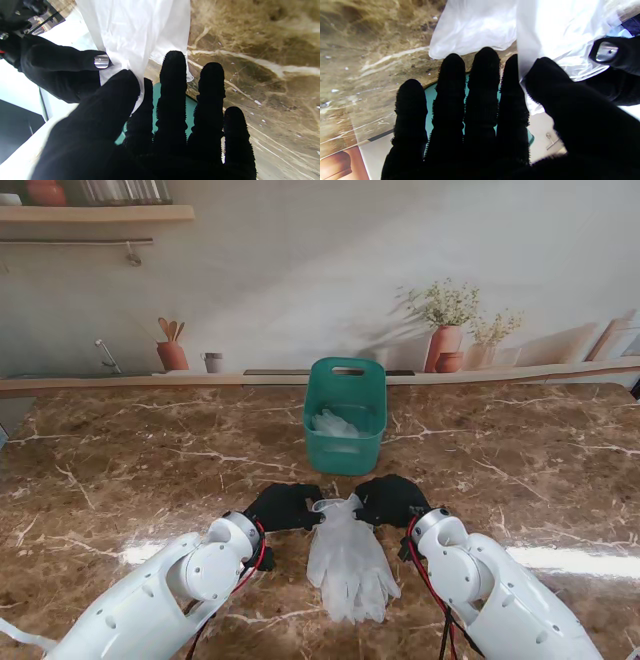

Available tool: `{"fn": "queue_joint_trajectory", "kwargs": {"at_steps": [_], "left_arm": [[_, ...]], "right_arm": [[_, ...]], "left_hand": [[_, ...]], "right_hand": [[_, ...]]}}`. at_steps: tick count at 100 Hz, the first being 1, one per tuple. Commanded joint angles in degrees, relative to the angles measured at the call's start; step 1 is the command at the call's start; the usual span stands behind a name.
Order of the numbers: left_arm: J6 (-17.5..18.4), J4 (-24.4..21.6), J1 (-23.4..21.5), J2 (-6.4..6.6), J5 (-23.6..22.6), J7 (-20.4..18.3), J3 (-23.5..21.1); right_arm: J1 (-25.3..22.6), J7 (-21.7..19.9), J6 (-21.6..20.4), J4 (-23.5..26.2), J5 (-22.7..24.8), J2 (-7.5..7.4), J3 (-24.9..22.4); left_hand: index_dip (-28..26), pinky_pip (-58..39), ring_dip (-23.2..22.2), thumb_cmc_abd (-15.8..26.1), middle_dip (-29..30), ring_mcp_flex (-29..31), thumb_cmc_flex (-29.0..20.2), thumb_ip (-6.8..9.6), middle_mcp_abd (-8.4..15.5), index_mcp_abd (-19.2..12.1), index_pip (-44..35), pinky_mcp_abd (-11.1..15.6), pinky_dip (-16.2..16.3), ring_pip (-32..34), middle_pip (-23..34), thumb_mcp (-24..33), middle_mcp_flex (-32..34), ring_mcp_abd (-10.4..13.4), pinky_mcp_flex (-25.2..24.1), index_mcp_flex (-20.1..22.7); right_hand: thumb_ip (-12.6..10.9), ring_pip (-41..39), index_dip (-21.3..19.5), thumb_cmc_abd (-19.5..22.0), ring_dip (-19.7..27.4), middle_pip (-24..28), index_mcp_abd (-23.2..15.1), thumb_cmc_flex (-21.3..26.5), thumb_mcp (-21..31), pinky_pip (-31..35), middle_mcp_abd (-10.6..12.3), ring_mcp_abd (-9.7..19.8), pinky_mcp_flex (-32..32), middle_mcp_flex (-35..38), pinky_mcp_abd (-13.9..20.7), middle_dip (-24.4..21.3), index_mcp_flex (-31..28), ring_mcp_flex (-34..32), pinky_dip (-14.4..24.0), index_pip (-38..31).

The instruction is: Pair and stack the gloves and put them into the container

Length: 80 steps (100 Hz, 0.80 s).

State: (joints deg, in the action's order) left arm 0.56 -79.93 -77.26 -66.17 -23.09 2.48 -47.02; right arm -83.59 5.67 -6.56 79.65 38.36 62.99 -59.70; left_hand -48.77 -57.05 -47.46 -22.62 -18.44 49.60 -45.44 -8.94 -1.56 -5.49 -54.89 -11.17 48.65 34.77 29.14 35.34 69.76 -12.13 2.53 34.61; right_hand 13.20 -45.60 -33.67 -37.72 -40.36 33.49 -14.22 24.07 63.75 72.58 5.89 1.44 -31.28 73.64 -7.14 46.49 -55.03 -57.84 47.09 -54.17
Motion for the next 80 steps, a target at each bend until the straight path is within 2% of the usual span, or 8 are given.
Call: {"fn": "queue_joint_trajectory", "kwargs": {"at_steps": [1,18,26,33,40,45,64,80], "left_arm": [[0.4,1.0,1.1,-0.48,-0.1,-0.8,0.3],[-0.7,3.3,3.2,-1.07,-0.5,0.1,2.2],[-1.6,3.4,3.0,-1.19,-1.1,0.9,2.2],[-2.2,2.6,2.2,-0.93,-2.0,1.0,1.6],[-2.5,0.8,1.0,-0.12,-3.4,-0.2,0.3],[-3.0,-1.0,-0.2,0.57,-4.1,-1.8,-1.0],[-3.1,-7.1,-4.8,2.49,-8.6,-4.9,-6.1],[-3.0,-10.8,-8.0,3.09,-11.1,-5.3,-9.7]], "right_arm": [[0.7,-0.5,1.1,-1.7,0.2,0.53,0.7],[1.9,0.4,3.5,-3.8,1.2,0.65,2.5],[1.4,0.7,5.2,-3.1,2.7,0.51,2.4],[0.4,0.6,6.8,-1.8,4.6,0.24,1.7],[-0.9,0.0,8.2,0.1,6.4,-0.15,0.6],[-1.9,-0.9,9.0,1.7,7.9,-0.49,-0.5],[-4.5,-1.7,11.3,5.9,11.3,-0.88,-3.6],[-4.3,-0.3,12.2,6.9,12.6,-0.73,-3.3]], "left_hand": [[0.8,-2.1,0.6,1.0,0.7,1.9,-0.7,-1.79,0.4,0.3,-1.3,1.5,0.3,1.8,1.5,-0.7,2.7,1.1,0.2,-2.7],[1.2,-2.0,0.9,1.1,0.7,1.3,-0.4,-1.8,0.4,-0.4,-1.3,1.9,0.1,1.5,1.3,-0.6,2.0,1.1,-0.2,-2.9],[3.0,-0.9,1.9,0.9,0.6,-3.3,0.7,-1.11,-0.6,-0.8,0.3,1.9,-0.8,-0.8,0.0,-1.0,-2.7,0.8,-1.7,-4.5],[10.5,3.7,4.5,1.3,0.7,-12.0,5.1,0.44,-2.2,2.7,9.1,1.6,-3.3,-6.7,-3.8,-1.1,-13.0,1.3,-4.8,-6.8],[21.4,9.2,8.3,4.1,1.4,-20.4,10.4,3.69,-3.2,7.0,23.5,2.7,-6.3,-12.1,-7.7,0.9,-25.0,1.5,-6.6,-6.8],[28.2,14.7,10.9,3.9,2.1,-25.4,10.3,3.93,-4.0,9.6,29.9,3.4,-8.1,-15.1,-9.5,-1.3,-32.1,1.0,-6.6,-7.5],[40.0,31.1,21.1,3.4,5.5,-35.1,10.7,4.4,-7.0,14.3,45.2,3.5,-9.0,-24.0,-15.3,-8.2,-48.4,0.6,-7.4,-9.9],[41.0,33.5,22.6,4.2,6.0,-36.7,10.8,4.54,-6.9,12.2,46.9,3.6,-8.0,-24.9,-16.0,-10.6,-50.1,0.6,-7.8,-9.8]], "right_hand": [[0.6,-1.1,-0.5,0.0,-0.7,1.1,-0.3,0.5,2.7,2.3,0.1,0.3,0.0,1.8,0.1,-0.3,-1.6,-1.1,0.9,-1.4],[0.6,-1.4,-0.1,-0.6,-0.7,1.2,-0.3,0.2,2.8,2.6,0.0,0.3,-0.1,1.8,0.1,-0.5,-1.7,-1.2,0.9,-1.2],[0.6,-0.8,4.7,-1.6,0.1,0.5,0.6,-1.4,1.5,2.5,-0.1,0.3,0.2,1.1,0.3,-2.2,-0.8,-0.7,0.3,-1.1],[0.5,1.8,7.9,-1.9,1.1,-2.6,3.7,-4.0,-2.5,1.2,-0.4,0.3,1.3,-2.2,1.0,-5.7,1.9,1.5,-0.4,5.0],[-6.3,6.1,-1.6,1.7,2.1,-7.7,7.7,-8.8,-6.4,-1.2,-0.5,0.3,3.3,-9.2,1.8,-9.0,3.9,5.0,-0.8,25.8],[-6.8,9.3,-0.6,2.1,3.4,-11.2,8.8,-9.7,-10.0,-2.6,-0.6,0.3,4.2,-14.9,2.3,-11.0,8.8,7.1,-1.0,31.4],[-8.8,17.9,3.4,7.3,7.3,-16.5,11.5,-10.1,-23.3,-7.0,-1.3,0.0,6.2,-26.8,2.6,-17.5,19.1,12.4,-1.6,37.8],[-10.2,22.9,3.6,5.2,10.8,-17.0,11.8,-9.9,-25.1,-11.5,-1.8,-0.4,5.8,-28.9,1.6,-19.8,20.0,12.6,-4.6,36.9]]}}
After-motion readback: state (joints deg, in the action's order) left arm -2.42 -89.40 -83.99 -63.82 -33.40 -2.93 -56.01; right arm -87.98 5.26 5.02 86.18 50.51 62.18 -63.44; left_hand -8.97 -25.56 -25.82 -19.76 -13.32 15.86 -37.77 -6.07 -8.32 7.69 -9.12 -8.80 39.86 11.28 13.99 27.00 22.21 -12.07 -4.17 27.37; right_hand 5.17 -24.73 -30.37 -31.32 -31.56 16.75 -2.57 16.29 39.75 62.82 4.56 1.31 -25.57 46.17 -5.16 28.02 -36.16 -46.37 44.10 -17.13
